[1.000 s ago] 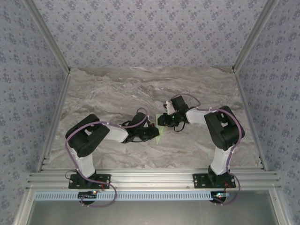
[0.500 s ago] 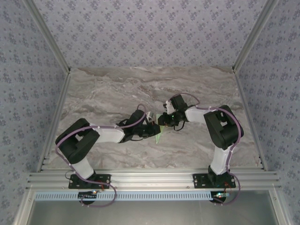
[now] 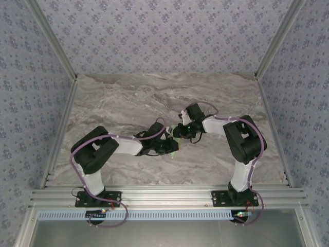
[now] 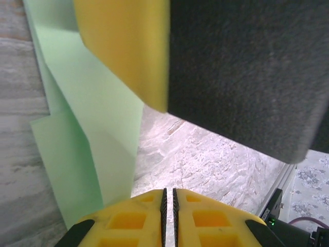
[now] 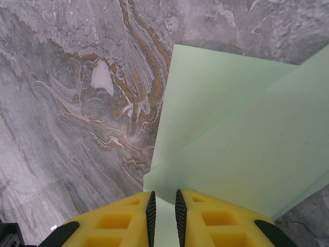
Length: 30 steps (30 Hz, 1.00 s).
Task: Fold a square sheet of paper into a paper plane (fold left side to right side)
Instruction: Fold the wing for the fifth time at the center of the table.
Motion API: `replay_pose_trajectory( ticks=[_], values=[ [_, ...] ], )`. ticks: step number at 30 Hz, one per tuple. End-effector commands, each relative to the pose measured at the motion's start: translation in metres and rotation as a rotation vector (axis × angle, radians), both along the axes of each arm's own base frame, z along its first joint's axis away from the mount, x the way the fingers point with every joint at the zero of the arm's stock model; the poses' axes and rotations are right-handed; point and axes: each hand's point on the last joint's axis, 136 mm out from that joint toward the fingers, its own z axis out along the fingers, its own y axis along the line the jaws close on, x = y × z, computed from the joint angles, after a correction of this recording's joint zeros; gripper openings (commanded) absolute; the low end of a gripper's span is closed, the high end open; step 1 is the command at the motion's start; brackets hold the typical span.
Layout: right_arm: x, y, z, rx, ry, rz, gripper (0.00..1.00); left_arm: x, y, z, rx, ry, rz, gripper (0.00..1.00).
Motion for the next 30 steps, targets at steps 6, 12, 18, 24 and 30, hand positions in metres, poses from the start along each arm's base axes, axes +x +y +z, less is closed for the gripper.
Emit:
replay_pose_trajectory(
  ticks=[6,12,18,24,30],
  values=[
    [-0.013,-0.025,-0.030,-0.166,0.065,-0.009,0.21,-0.002,0.013,-0.016,0.089,0.005,0.014,0.13],
    [-0.012,-0.026,-0.031,-0.176,0.064,-0.005,0.21,-0.004,0.015,-0.020,0.096,0.015,0.013,0.13],
    [-0.007,-0.022,-0.029,-0.119,0.063,-0.012,0.20,-0.013,0.027,-0.034,0.130,0.066,0.039,0.11],
    [0.002,-0.020,-0.027,-0.041,0.044,-0.030,0.16,-0.028,0.045,-0.060,0.180,0.162,0.097,0.06],
    [0.018,-0.027,-0.021,0.001,0.012,-0.051,0.14,-0.038,0.057,-0.075,0.206,0.210,0.131,0.03]
  ],
)
